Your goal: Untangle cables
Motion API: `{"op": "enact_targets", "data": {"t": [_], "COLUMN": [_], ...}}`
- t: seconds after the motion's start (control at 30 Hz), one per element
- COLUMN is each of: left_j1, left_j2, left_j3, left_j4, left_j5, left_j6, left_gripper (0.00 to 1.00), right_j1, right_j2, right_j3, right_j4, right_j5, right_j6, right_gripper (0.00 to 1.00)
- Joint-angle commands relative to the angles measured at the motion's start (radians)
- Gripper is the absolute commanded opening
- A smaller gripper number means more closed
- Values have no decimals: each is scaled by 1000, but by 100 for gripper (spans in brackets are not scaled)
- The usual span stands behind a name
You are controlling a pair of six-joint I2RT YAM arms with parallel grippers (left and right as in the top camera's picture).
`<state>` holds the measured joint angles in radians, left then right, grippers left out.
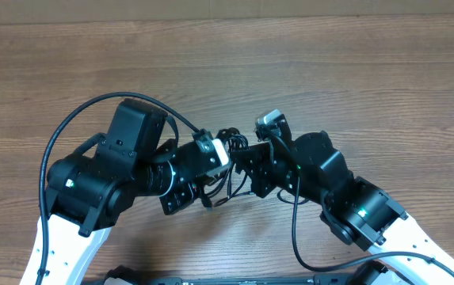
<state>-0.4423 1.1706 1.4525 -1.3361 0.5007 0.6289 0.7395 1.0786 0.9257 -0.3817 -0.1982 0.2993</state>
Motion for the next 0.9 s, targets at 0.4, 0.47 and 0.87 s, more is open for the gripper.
{"op": "enact_targets", "data": {"t": [0.4,0.47,0.87], "left_j1": [-23,-23,-21], "left_j2": [-14,-14,-14], "left_j3": [25,25,25], "left_j4": [-1,2,32], "left_j5": [170,160,-29], "left_j6": [108,107,33], "left_gripper": [39,100,100], "right_j1": [-2,-2,-2], "right_j2": [32,32,32], "right_j3": [0,0,0], "right_j4": [32,32,3], "right_j5": [-156,-214,-395], "right_j6": [-126,-126,-126], "right_gripper": [4,4,4]}}
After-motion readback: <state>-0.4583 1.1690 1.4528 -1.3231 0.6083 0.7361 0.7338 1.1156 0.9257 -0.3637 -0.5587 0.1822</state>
